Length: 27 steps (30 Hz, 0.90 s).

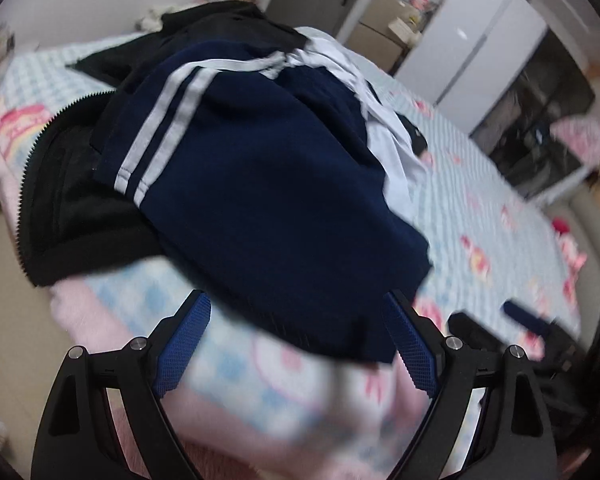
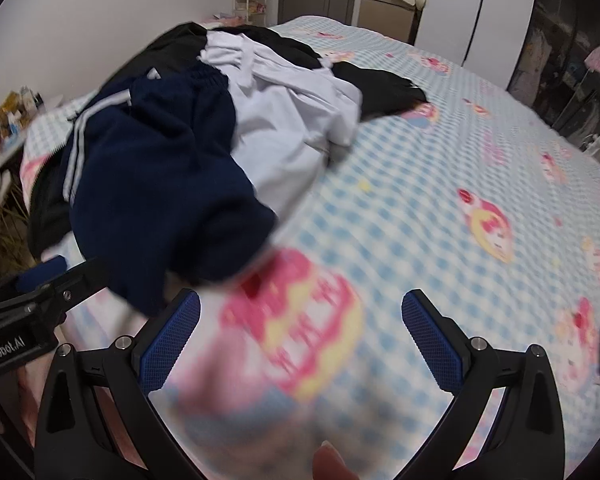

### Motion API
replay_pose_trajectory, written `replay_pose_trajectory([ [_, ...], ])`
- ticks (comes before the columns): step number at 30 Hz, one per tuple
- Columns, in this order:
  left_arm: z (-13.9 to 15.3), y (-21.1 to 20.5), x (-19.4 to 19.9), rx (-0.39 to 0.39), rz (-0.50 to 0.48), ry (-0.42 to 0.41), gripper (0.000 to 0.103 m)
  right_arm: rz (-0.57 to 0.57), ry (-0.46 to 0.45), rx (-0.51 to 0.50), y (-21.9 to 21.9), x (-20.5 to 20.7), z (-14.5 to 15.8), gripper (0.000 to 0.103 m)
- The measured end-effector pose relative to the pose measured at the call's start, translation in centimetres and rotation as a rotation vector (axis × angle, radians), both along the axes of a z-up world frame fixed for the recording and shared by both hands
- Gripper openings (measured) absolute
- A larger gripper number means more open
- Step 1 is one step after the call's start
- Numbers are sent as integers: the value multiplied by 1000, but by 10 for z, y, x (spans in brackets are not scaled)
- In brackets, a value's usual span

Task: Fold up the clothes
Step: 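Grasp the navy track pants with both grippers and lift them off the pile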

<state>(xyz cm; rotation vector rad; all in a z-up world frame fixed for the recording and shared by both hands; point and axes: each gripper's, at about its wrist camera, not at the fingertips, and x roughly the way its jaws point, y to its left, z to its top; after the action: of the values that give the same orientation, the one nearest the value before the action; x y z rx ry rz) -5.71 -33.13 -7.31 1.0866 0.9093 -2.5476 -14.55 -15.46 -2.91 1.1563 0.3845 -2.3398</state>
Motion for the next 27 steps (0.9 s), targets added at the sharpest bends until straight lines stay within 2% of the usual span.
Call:
replay_pose_trajectory([
  [2, -9, -12, -9, 101, -2, 21, 89, 19, -13, -20, -13, -4, -3, 102],
  [4, -20, -19, -17, 169, 7, 23, 89, 46, -35, -32, -24, -4, -10, 102],
  [7, -36, -20, -29, 184, 1, -6, 85, 83, -112, -56, -38, -8, -27, 99],
  [9, -41, -18, -35, 177, -3, -20, 68, 75, -158, -61, -44, -13, -38, 87],
  [10, -41, -16, -36, 168, -5, -24, 66, 64, -172, -59, -46, -15, -41, 73],
  [12, -39, -8, -37, 141, -14, -23, 56, 61, -178, -62, -50, -16, -44, 56],
  [15, -27, 6, -38, 80, -57, -16, 34, 101, -121, -55, -53, -6, -38, 30],
  [16, -22, 13, -38, 52, -72, -14, 31, 111, -94, -48, -52, -1, -35, 24],
  [17, -18, 20, -39, 30, -90, -12, 27, 121, -69, -43, -51, 3, -32, 13],
  [18, -15, 27, -40, 27, -110, -10, 26, 124, -46, -37, -48, 7, -29, 9],
  [21, -9, 51, -48, 38, -176, -4, 26, 118, 5, -23, -33, 16, -21, 7],
  [27, 3, 114, -64, 12, -321, -8, 26, 42, 18, -55, 28, 30, -15, 7],
])
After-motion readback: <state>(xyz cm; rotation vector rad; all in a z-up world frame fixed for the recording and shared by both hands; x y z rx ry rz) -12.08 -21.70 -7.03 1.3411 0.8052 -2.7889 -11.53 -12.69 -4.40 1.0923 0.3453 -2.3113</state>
